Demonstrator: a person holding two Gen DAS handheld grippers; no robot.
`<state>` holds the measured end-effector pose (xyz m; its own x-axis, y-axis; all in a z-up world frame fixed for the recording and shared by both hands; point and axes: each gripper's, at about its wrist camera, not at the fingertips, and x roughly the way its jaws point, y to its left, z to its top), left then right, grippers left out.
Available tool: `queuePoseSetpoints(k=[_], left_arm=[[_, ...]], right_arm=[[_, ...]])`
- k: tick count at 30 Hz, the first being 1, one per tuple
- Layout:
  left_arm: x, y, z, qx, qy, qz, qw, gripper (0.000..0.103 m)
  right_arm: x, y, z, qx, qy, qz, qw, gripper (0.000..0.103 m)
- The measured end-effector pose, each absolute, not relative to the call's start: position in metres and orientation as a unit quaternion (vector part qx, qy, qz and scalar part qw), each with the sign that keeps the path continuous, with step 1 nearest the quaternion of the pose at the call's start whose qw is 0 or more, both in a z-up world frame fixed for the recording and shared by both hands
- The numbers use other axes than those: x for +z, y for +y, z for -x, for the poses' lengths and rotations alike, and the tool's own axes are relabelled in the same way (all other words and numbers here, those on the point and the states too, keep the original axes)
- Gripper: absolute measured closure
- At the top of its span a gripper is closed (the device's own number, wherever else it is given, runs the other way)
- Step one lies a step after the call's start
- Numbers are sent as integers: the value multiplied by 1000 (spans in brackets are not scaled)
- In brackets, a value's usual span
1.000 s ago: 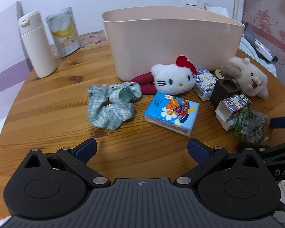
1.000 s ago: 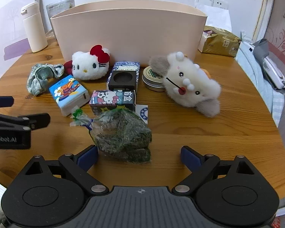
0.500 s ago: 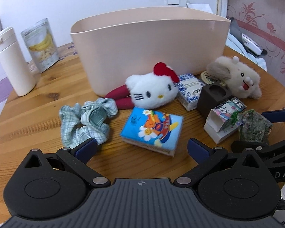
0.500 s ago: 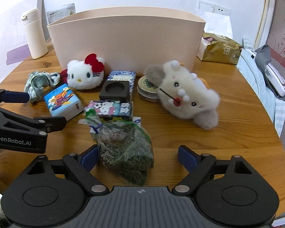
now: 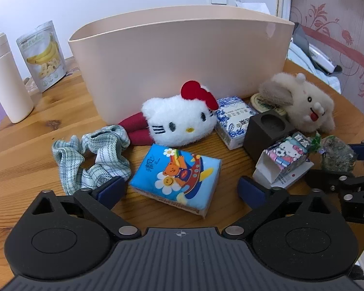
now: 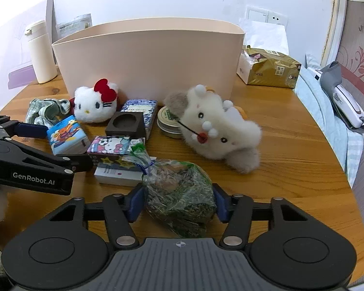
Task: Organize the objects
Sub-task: 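Grasp the blue tissue pack with left tool while right tool grasps the tea bag, then lift both held items over the bin and open both tools to drop them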
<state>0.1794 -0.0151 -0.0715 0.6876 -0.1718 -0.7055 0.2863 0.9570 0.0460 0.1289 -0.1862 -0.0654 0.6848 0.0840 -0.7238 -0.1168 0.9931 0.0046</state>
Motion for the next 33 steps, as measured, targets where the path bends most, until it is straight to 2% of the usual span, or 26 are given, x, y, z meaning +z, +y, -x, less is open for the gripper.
queuePoseSetpoints(k=[1,3,7,20,33], left_arm=[[-71,-15,-179,-130,374,-72,915,15],[-70,-17,-179,-133,373,-69,916,22],[-69,-18,-176,-134,370,-69,916,32],[-64,-4,-159,-103,371,-60,921,35],[-38,11,-149,-80,342,-56,935,35]], right_arm=[[-66,-187,-130,57,393,21,918,47],[-66,-187,-130,60,392,21,918,50],[-67,-188,-131,62,391,20,918,52],[-66,-194,-129,66,387,-5,920,55],[-44,-190,-120,64,350,-11,935,55]])
